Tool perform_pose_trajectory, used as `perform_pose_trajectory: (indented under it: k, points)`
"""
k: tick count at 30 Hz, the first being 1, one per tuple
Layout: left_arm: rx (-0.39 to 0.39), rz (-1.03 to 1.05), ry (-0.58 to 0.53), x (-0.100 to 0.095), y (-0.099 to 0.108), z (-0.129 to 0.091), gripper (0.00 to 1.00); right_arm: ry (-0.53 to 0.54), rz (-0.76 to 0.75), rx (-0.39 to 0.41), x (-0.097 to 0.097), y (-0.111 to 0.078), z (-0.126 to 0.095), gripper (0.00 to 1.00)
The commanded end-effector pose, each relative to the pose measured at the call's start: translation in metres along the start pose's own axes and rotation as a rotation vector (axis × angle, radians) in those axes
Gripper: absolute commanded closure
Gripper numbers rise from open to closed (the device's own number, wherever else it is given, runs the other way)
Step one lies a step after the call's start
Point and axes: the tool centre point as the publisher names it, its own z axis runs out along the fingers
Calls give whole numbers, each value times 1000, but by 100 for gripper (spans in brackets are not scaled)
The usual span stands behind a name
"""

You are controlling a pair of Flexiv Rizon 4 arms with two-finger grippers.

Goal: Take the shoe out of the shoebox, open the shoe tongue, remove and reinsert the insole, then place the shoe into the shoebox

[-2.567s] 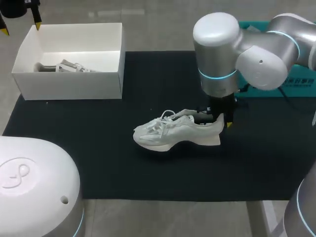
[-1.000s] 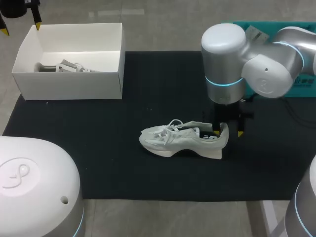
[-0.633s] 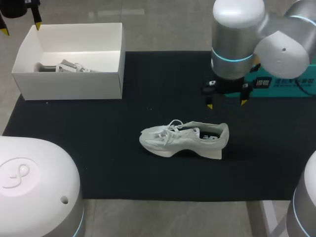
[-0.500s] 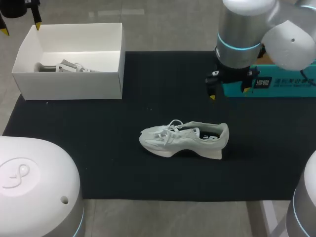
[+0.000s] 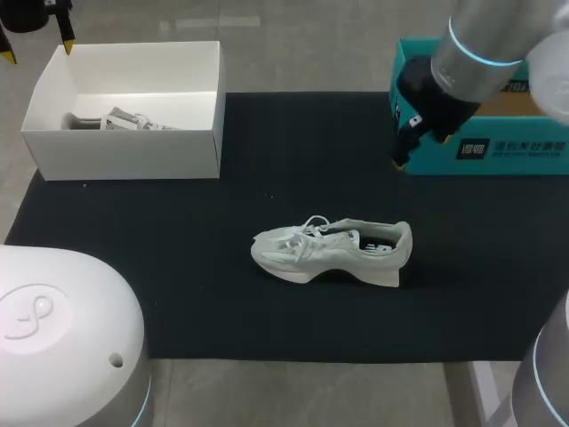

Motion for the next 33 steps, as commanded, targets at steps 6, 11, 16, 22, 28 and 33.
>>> perform_pose_trajectory:
  k: [6,11,16,22,28,33]
  points:
    - [0,1,3,0,0,-1,0,413,-683,-233,-5,-9,1,0]
    - [0,1,3,0,0,-1,0,413,-683,-233,-5,-9,1,0]
    - [0,1,3,0,0,-1,0,356,-924,-251,-5,-26,16,0]
    - [0,1,3,0,0,-1,0,386,-958,-319,-7,-44,36,0]
    - [0,1,3,0,0,-1,0,386,-897,-299,-6,-53,57,0]
    - [0,1,3,0,0,-1,0,308,-770,-249,-2,-66,68,0]
